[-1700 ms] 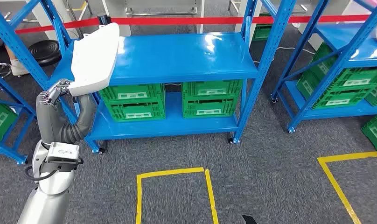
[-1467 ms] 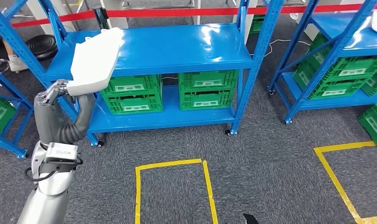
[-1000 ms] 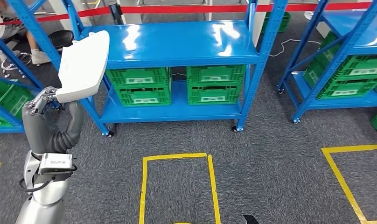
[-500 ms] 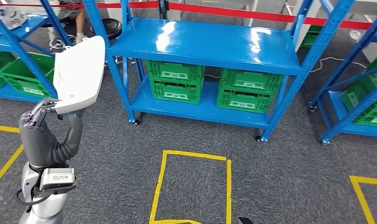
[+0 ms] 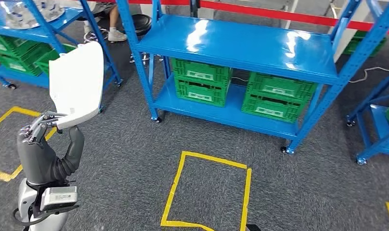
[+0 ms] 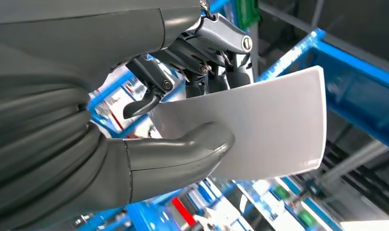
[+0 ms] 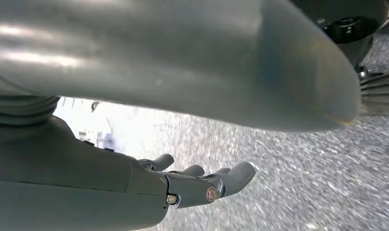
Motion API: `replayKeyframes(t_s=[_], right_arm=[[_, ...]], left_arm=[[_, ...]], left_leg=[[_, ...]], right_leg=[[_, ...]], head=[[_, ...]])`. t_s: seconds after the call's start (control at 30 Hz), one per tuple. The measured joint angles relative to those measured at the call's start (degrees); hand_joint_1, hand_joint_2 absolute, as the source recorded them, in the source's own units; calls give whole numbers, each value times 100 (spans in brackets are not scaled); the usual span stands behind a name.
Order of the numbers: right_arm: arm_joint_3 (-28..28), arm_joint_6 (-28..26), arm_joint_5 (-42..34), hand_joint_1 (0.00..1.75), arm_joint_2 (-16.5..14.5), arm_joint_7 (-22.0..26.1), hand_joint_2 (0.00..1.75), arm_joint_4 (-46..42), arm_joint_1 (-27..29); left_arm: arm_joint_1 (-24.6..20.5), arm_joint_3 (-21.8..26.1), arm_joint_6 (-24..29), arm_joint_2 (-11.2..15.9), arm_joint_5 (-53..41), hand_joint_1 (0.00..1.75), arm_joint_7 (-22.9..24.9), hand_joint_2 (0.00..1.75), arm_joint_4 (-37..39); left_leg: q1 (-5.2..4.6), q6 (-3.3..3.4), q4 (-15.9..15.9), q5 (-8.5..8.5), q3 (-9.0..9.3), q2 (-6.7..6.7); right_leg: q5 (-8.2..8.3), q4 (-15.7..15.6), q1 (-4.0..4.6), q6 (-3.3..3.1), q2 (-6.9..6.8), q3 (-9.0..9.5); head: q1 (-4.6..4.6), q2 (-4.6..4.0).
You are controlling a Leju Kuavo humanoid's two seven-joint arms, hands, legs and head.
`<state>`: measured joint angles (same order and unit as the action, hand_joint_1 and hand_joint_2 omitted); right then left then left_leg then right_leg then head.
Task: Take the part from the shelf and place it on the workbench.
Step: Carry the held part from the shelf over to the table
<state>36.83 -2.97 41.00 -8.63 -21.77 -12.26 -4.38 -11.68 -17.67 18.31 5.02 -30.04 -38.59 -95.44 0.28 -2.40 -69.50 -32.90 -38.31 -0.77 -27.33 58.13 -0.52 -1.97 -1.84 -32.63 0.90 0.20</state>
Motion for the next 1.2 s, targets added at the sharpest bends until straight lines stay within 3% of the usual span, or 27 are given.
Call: replayKeyframes(t_s=[0.07,0.1,0.13,0.17,0.2,0.27,0.33,0.4,0.43,0.47,0.5,0.57,0.63,0.7,0.77,0.83,0.9,0.93,0.97,1.03,1.1,1.13,1.2], right_arm=[[-39,11,66,0,-1,1,0,0,16],[-64,15,106,0,-1,1,0,0,15],[-88,19,133,0,-2,-1,0,0,12],[-107,21,147,0,-2,-2,0,0,7],[-123,23,158,0,-2,-4,0,0,3],[-143,26,165,0,-2,0,0,0,0],[-149,27,166,0,-2,3,0,0,15],[-155,28,167,0,-2,-9,0,0,37],[-158,28,167,0,-2,-17,0,0,42],[-162,27,168,0,-2,-26,0,0,40],[-166,27,169,0,-2,-33,0,0,34],[-172,20,171,0,-2,-11,0,0,19],[-176,5,172,0,-4,28,0,1,8],[-178,-23,175,0,-14,30,0,1,-9],[-179,-56,216,0,-28,18,0,0,-28],[-187,-88,290,0,-35,18,0,0,-35],[-203,-123,350,0,-33,17,0,0,-48],[-209,-139,367,0,-32,17,0,0,-66],[-213,-151,375,0,-29,17,0,0,-93],[-215,-163,378,0,-22,17,0,0,-153],[-215,-173,376,0,-9,26,0,0,-194],[-215,-184,370,0,-2,31,0,0,-203],[-214,-214,355,0,15,28,0,0,-201]], left_arm=[[104,22,8,16,-5,175,1,175,-81],[155,39,15,26,-9,175,0,175,-132],[206,63,24,36,-15,175,-1,175,-179],[251,86,32,49,-21,175,-1,175,-207],[289,109,39,62,-26,175,-3,175,-231],[328,136,47,79,-33,175,-9,175,-273],[353,137,49,82,-37,175,-15,175,-290],[381,137,49,84,-44,175,-17,175,-290],[388,137,49,85,-48,175,-19,175,-290],[392,137,48,86,-51,175,-23,175,-290],[392,137,47,85,-53,175,-30,175,-290],[374,137,37,81,-61,175,-44,175,-284],[347,136,17,73,-75,175,-51,175,-267],[336,138,5,70,-76,175,-58,175,-245],[322,154,-2,68,-10,175,-88,175,-227],[301,174,-15,50,129,175,-120,175,-204],[286,187,-21,34,285,175,-132,175,-150],[263,191,-10,33,361,175,-135,175,-105],[221,195,13,33,436,175,-137,175,-48],[98,194,79,33,554,175,-137,175,64],[-20,188,139,23,634,175,-139,175,157],[-64,184,165,18,679,175,-139,175,201],[-144,173,220,5,764,175,-138,175,287]], left_leg=[[-1,41,384,191,255,238],[-12,88,818,387,489,318],[-32,145,1122,489,630,371],[-35,185,1127,504,623,307],[-29,222,1141,520,621,246],[-6,300,1175,568,627,121],[6,343,1176,598,601,-8],[-4,353,1156,607,576,-163],[-8,351,1140,607,568,-246],[-11,346,1121,605,562,-330],[-9,336,1102,601,557,-406],[-12,284,1064,596,525,-538],[4,199,1059,613,475,-661],[19,118,1072,635,428,-722],[-2,71,858,503,304,-467],[-7,38,225,167,4,-117],[16,1,-391,-50,-291,-1],[28,-9,-450,-12,-315,23],[38,-13,-283,123,-222,58],[32,5,478,451,184,270],[3,68,1014,599,468,463],[-14,105,1086,598,494,484],[-17,181,1091,640,466,340]], right_leg=[[-19,16,25,61,-295,9],[-26,22,37,102,-406,21],[-30,25,48,148,-488,34],[-31,21,44,183,-539,41],[-58,43,29,220,-522,42],[-267,339,-1,284,-264,-72],[-622,1039,-16,312,59,-390],[-773,1590,-13,317,146,-669],[-688,1580,-11,309,159,-678],[-513,1355,-11,295,182,-584],[-303,977,-14,275,253,-411],[-87,322,-25,242,494,-112],[-97,121,-14,214,595,-32],[-64,78,-20,154,464,-6],[-31,27,-44,74,317,28],[-27,14,-37,28,160,31],[-32,17,-31,19,-12,23],[-36,19,-31,22,-95,21],[-40,22,-31,29,-175,23],[-58,34,-22,61,-316,36],[-78,49,5,122,-430,47],[-79,51,18,157,-484,52],[-83,47,14,230,-582,57]], head=[[3,0],[8,0],[11,-1],[13,-1],[14,-1],[31,0],[57,0],[67,0],[67,0],[68,0],[68,0],[67,0],[64,0],[64,-1],[29,-1],[-8,0],[-11,0],[-12,-1],[-13,-1],[-13,-1],[-4,-1],[0,-1],[3,-1]])
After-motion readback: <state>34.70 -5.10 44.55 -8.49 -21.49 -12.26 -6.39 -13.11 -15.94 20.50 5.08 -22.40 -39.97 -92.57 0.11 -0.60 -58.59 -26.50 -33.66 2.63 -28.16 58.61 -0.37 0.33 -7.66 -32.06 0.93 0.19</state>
